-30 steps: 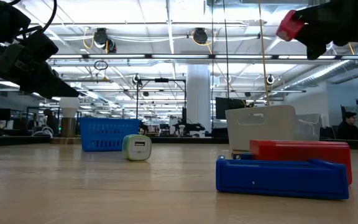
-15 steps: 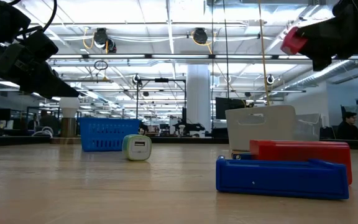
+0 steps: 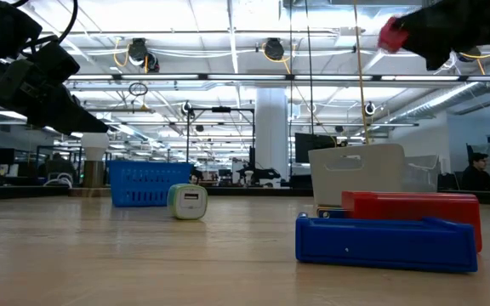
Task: Pick & Place Office items
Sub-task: Put the pink charger adapter into the grey bin, then put the blue digital timer into the blue bin
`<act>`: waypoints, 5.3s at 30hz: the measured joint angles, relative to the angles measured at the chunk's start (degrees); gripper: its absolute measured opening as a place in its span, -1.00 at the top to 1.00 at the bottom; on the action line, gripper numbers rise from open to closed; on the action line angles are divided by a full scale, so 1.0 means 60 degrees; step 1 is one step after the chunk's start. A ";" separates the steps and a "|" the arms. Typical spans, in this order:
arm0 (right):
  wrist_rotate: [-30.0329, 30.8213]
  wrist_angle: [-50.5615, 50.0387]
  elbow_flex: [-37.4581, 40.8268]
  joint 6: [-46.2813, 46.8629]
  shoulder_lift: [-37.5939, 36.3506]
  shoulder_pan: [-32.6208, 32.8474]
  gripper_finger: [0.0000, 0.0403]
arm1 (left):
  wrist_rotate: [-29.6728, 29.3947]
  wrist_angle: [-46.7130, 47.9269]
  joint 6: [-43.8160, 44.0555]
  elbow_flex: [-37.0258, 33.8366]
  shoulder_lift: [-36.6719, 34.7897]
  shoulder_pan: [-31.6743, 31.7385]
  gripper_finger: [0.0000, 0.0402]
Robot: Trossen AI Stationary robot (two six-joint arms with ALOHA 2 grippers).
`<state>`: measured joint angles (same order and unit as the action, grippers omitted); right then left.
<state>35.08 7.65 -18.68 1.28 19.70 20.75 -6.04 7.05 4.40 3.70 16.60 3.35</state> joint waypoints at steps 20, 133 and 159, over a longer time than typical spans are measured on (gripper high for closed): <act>-0.1176 -0.5811 -0.2196 0.3900 0.5523 -0.3603 0.20 | 0.0004 0.0000 0.0084 0.0000 0.0000 -0.0003 0.87; -0.5615 0.0889 0.2548 0.0948 -0.3130 -0.2883 0.92 | 0.0503 0.0058 0.0321 0.0000 0.0000 -0.0002 0.87; -0.5593 -0.0184 0.2667 0.1096 -0.3175 -0.2880 0.92 | 0.0652 -0.0660 0.0922 -0.0036 0.0003 -0.0013 0.87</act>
<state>1.52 6.55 -2.68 7.86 0.64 3.46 -2.13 3.09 9.94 3.49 16.62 3.28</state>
